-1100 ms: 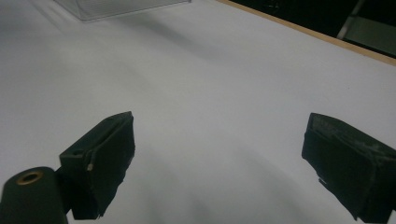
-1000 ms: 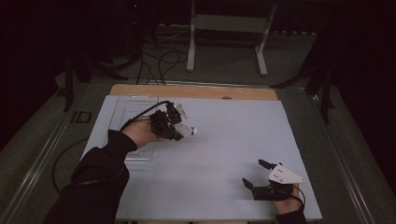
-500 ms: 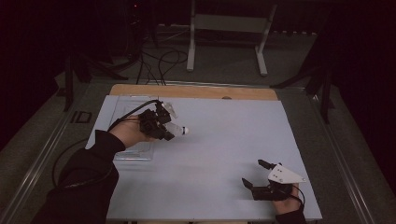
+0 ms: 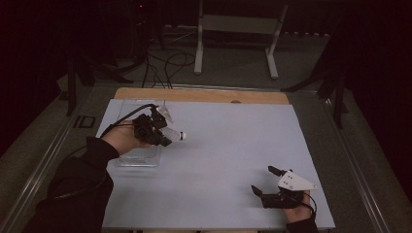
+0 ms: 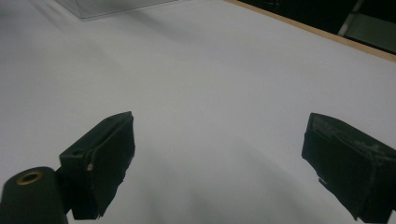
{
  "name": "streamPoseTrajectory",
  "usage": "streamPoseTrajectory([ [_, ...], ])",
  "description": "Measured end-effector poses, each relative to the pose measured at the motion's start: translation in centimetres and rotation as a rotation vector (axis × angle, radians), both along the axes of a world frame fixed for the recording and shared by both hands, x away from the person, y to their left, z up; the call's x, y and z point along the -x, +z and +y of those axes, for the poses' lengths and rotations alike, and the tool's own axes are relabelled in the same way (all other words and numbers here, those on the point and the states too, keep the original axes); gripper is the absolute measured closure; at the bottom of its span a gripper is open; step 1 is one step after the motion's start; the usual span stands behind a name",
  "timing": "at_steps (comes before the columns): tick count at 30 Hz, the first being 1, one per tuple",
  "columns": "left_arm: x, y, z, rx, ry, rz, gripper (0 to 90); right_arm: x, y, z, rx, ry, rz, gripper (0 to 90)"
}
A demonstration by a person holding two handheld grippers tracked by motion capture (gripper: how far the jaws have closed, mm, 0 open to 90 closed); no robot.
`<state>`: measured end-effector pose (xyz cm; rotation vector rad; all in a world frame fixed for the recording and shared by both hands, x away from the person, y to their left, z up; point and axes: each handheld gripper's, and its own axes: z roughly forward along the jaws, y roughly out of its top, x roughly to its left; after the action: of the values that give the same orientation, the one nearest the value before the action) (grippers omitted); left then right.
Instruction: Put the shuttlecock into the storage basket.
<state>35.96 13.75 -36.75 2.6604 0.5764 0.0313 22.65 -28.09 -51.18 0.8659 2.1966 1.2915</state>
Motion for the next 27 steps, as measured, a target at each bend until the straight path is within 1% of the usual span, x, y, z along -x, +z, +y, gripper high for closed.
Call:
streamPoseTrajectory([
  [7, 0.2, 0.2, 1.1, -0.006, 0.005, -0.006, 90.0, 0.0, 0.0, 0.0, -0.001, 0.002, -0.003, 9.5],
  [9, 0.2, 0.3, 1.6, 0.013, 0.015, -0.006, 90.0, 0.0, 0.0, 0.0, 0.0, 0.001, 0.0, 9.5],
  [11, 0.2, 0.4, 1.9, 0.017, 0.017, -0.008, 90.0, 0.0, 0.0, 0.0, 0.0, 0.002, 0.0, 9.5],
  [13, 0.3, 0.4, 2.3, 0.028, 0.019, -0.003, 90.0, 0.0, 0.0, 0.0, 0.003, -0.002, -0.001, 9.5],
  [15, 0.3, 0.5, 2.7, 0.026, 0.023, -0.007, 90.0, 0.0, 0.0, 0.0, 0.004, 0.0, 0.0, 9.5],
  [18, 0.4, 0.5, 3.0, 0.031, 0.029, -0.004, 90.0, 0.0, 0.0, 0.0, 0.005, -0.001, -0.002, 9.5],
  [20, 0.4, 0.7, 3.6, 0.035, 0.032, -0.009, 90.0, 0.0, 0.0, 0.1, 0.005, 0.0, -0.001, 9.5],
  [21, 0.4, 0.8, 3.8, 0.044, 0.044, -0.011, 90.0, 0.0, 0.0, 0.1, 0.006, 0.0, 0.0, 9.5],
  [23, 0.4, 0.8, 4.2, 0.04, 0.047, -0.015, 90.0, 0.0, 0.0, 0.1, 0.009, 0.0, -0.004, 9.5],
  [24, 0.4, 0.8, 4.5, 0.049, 0.056, -0.009, 90.0, 0.0, 0.0, 0.1, 0.008, 0.001, -0.003, 9.5],
  [27, 0.4, 0.8, 5.0, 0.047, 0.058, -0.012, 90.0, 0.0, 0.0, 0.1, 0.007, 0.0, -0.002, 9.5],
])
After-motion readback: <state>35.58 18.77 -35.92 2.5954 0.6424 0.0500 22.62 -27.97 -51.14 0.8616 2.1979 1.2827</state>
